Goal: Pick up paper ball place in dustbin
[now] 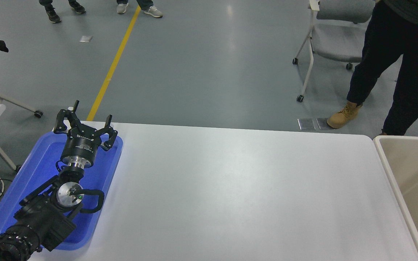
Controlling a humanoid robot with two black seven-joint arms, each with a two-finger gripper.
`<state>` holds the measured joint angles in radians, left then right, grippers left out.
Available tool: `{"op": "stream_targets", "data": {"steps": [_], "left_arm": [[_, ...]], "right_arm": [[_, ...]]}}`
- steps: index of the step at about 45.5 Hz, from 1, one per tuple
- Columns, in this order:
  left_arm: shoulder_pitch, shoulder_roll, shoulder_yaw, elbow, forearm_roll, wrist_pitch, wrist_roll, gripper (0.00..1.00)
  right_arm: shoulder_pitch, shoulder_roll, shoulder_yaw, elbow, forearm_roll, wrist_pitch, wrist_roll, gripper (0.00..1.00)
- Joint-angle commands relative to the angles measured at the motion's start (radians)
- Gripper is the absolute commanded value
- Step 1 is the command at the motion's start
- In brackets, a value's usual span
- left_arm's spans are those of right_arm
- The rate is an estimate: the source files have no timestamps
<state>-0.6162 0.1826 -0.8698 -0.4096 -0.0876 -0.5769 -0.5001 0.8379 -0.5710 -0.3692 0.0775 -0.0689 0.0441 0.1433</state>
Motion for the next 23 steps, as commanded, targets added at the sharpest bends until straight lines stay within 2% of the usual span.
{"op": "stream_targets", "data": {"steps": [1, 17, 19, 23], "left_arm": [[0.001, 0.000, 0.000, 0.000, -0.001, 0.000, 0.000, 1.00], [0.001, 0.000, 0.000, 0.000, 0.000, 0.000, 0.000, 1.00], [0.001, 0.000, 0.000, 0.000, 0.000, 0.000, 0.000, 1.00], [0.001, 0.000, 0.000, 0.000, 0.000, 0.000, 0.000, 1.00]], "right_arm": [[0.113, 0.000, 0.370, 0.041, 0.001, 0.000, 0.002, 1.00], [0.133, -0.009, 0.835, 0.225, 0.000, 0.028, 0.009, 1.00], [0.129, -0.010, 0.903, 0.248, 0.001, 0.028, 0.022, 1.00], [0.124, -0.009, 1.026, 0.300, -0.002, 0.030, 0.090, 1.00]]}}
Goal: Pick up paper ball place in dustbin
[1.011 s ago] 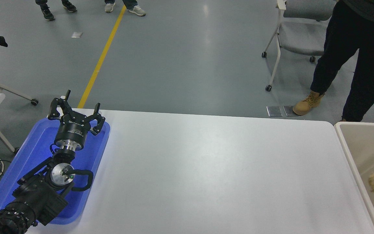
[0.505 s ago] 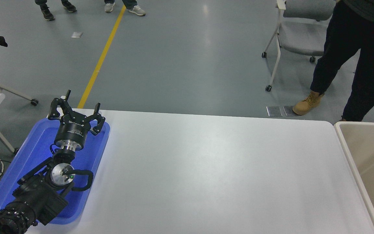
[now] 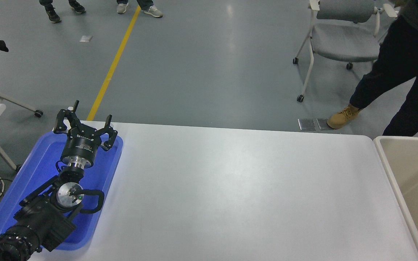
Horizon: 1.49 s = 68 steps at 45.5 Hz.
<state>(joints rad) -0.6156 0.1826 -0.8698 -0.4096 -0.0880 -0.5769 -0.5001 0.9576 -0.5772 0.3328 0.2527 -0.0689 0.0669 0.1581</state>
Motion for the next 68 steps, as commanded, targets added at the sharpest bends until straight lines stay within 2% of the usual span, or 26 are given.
{"op": "stream_targets", "data": {"steps": [1, 3, 4, 7, 14, 34, 45, 57, 68], "left_arm": [[-0.001, 0.000, 0.000, 0.000, -0.001, 0.000, 0.000, 1.00], [0.001, 0.000, 0.000, 0.000, -0.001, 0.000, 0.000, 1.00], [0.001, 0.000, 0.000, 0.000, -0.001, 0.000, 0.000, 1.00], [0.000, 0.000, 0.000, 0.000, 0.001, 0.000, 0.000, 1.00], [0.001, 0.000, 0.000, 0.000, 0.001, 0.000, 0.000, 1.00], [0.001, 0.000, 0.000, 0.000, -0.001, 0.000, 0.000, 1.00], [0.001, 0.000, 0.000, 0.000, 0.001, 0.000, 0.000, 1.00], [0.001, 0.000, 0.000, 0.000, 0.001, 0.000, 0.000, 1.00], [0.001, 0.000, 0.000, 0.000, -0.001, 0.000, 0.000, 1.00]], "right_arm": [[0.000, -0.003, 0.351, 0.140, -0.005, 0.007, 0.098, 1.00], [-0.008, -0.003, 0.397, 0.174, -0.012, 0.007, 0.144, 1.00], [-0.019, -0.004, 0.431, 0.210, -0.014, 0.007, 0.184, 1.00], [-0.042, -0.004, 0.460, 0.258, -0.015, 0.008, 0.234, 1.00], [-0.112, -0.003, 0.526, 0.335, -0.015, 0.051, 0.301, 1.00], [-0.313, 0.094, 0.584, 0.350, -0.034, 0.094, 0.327, 1.00], [-0.372, 0.152, 0.583, 0.350, -0.098, 0.094, 0.460, 1.00], [-0.428, 0.218, 0.578, 0.347, -0.098, 0.094, 0.460, 1.00], [-0.430, 0.226, 0.578, 0.347, -0.098, 0.094, 0.460, 1.00]]}}
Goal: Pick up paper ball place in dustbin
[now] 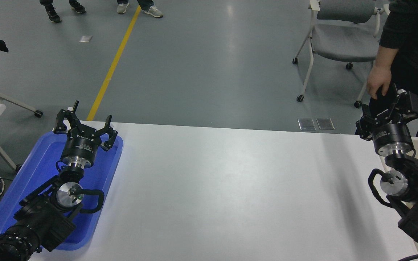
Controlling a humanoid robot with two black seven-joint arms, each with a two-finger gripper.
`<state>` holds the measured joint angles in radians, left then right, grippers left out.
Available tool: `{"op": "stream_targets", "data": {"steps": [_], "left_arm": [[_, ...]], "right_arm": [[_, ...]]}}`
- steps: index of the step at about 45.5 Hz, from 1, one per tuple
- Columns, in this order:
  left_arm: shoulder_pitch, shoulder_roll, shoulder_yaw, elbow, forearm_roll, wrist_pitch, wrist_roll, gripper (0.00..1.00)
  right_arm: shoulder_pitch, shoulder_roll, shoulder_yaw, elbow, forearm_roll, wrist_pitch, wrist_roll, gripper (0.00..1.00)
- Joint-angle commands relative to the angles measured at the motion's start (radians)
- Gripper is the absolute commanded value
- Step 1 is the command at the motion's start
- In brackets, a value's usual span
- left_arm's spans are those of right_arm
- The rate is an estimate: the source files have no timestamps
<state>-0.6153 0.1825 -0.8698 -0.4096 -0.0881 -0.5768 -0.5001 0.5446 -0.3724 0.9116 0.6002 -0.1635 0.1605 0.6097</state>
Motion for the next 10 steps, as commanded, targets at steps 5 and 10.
{"op": "stream_targets", "data": {"steps": [5, 10], "left_arm": [[0.000, 0.000, 0.000, 0.000, 0.001, 0.000, 0.000, 1.00], [0.000, 0.000, 0.000, 0.000, 0.001, 0.000, 0.000, 1.00]], "right_arm": [[-0.015, 0.021, 0.000, 0.000, -0.004, 0.001, 0.008, 1.00], [-0.015, 0.021, 0.000, 0.000, -0.004, 0.001, 0.008, 1.00]]}}
